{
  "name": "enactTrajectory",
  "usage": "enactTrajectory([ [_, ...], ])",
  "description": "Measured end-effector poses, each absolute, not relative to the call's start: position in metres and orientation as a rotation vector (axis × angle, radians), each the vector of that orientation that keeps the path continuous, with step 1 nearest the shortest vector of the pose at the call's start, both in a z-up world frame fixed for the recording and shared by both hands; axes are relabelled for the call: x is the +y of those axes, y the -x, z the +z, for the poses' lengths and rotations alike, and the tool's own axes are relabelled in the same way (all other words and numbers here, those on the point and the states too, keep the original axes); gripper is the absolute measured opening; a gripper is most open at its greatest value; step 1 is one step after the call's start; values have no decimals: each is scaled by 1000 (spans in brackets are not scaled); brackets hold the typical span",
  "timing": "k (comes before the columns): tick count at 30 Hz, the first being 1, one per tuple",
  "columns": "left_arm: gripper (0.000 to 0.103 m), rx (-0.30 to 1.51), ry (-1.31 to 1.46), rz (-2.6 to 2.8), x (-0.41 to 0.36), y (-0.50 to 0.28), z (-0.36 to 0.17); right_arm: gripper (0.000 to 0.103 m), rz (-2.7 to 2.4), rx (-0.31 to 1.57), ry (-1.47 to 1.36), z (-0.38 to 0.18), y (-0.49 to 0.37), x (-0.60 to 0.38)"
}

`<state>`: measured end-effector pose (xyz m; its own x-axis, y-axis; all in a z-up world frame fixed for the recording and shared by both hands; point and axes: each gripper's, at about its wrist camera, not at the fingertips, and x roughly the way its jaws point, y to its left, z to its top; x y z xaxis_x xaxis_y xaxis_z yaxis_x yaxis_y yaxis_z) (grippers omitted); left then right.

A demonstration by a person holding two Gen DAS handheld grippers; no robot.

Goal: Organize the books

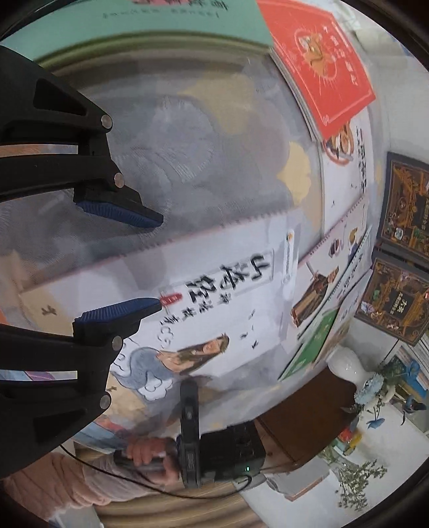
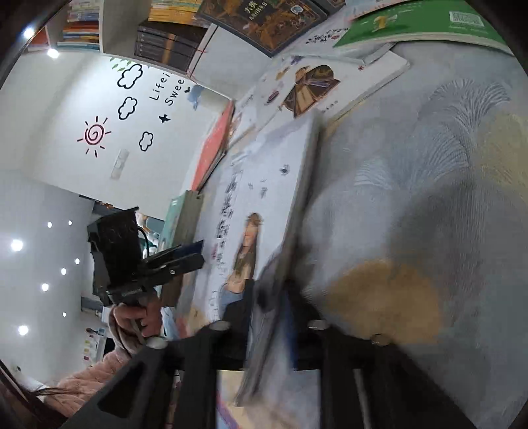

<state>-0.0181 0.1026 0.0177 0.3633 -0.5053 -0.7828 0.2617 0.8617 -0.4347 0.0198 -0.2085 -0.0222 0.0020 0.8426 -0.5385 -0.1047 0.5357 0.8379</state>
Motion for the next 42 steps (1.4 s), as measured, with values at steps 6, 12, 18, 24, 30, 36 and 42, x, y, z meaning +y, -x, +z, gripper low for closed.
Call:
enactTrajectory([
  [6,40,1053,272,-491,97,17,15,9,906,1313,-728,-22,-16,-206],
  [12,21,1042,368,-477,117,11,6,9,874,1324,-731,-21,-11,-205],
  [18,21,1056,352,-435,110,13,11,13,736,1312,-667,-7,-1,-197],
  [24,21,1071,374,-460,111,14,19,13,718,1284,-603,15,7,-191],
  [30,21,1042,328,-462,107,21,40,13,722,1262,-532,44,11,-173],
  [36,21,988,323,-460,119,25,64,14,715,1251,-503,68,11,-158],
  [42,21,921,305,-445,138,35,90,14,748,1216,-461,95,10,-133],
])
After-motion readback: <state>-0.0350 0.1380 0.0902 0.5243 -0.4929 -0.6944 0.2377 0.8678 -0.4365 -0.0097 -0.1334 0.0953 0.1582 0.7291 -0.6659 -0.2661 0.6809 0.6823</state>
